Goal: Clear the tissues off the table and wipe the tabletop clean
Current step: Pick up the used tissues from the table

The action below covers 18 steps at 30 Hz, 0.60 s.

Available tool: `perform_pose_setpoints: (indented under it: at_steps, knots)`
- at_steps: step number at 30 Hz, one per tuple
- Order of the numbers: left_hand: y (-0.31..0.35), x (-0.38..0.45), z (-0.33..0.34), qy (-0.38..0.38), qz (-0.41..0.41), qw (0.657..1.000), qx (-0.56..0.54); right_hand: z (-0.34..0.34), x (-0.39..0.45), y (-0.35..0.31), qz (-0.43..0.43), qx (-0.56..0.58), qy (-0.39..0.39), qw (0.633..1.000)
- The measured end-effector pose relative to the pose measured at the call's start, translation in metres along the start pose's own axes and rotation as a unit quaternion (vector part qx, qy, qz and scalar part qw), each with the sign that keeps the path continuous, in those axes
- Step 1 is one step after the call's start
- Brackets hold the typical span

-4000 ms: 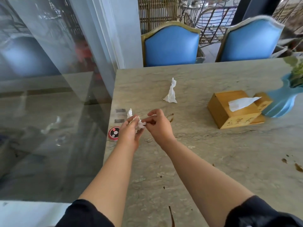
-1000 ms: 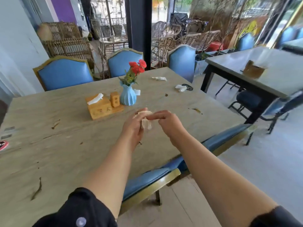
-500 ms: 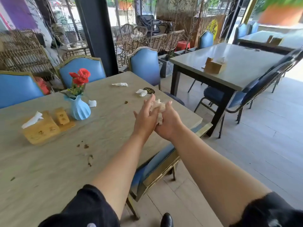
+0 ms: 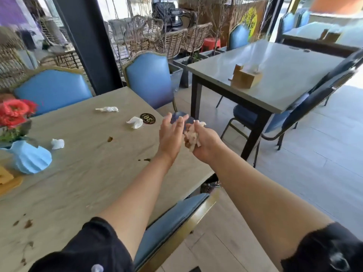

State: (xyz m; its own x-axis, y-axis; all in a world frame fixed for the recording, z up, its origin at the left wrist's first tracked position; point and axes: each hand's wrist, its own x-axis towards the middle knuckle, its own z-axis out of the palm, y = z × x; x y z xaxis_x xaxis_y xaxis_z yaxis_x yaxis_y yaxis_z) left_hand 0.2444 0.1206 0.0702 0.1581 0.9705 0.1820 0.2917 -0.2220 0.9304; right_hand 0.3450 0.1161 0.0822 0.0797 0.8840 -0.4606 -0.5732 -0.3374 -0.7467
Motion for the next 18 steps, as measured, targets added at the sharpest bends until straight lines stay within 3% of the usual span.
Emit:
perform_pose_setpoints:
  at_steps: [2, 9, 18]
  knots:
    - [0.004, 0.022, 0.017, 0.032, 0.003, 0.999, -0.023, -0.023, 0.023, -0.022, 0.022, -0.010, -0.006, 1.000]
    - [-0.016, 0.089, 0.105, 0.119, -0.149, 0.977, -0.091, -0.101, 0.096, -0.079, 0.009, -0.087, -0.030, 0.996]
    - [-0.065, 0.135, 0.184, 0.170, -0.293, 0.933, -0.123, -0.162, 0.199, -0.094, 0.049, -0.239, -0.071, 0.967]
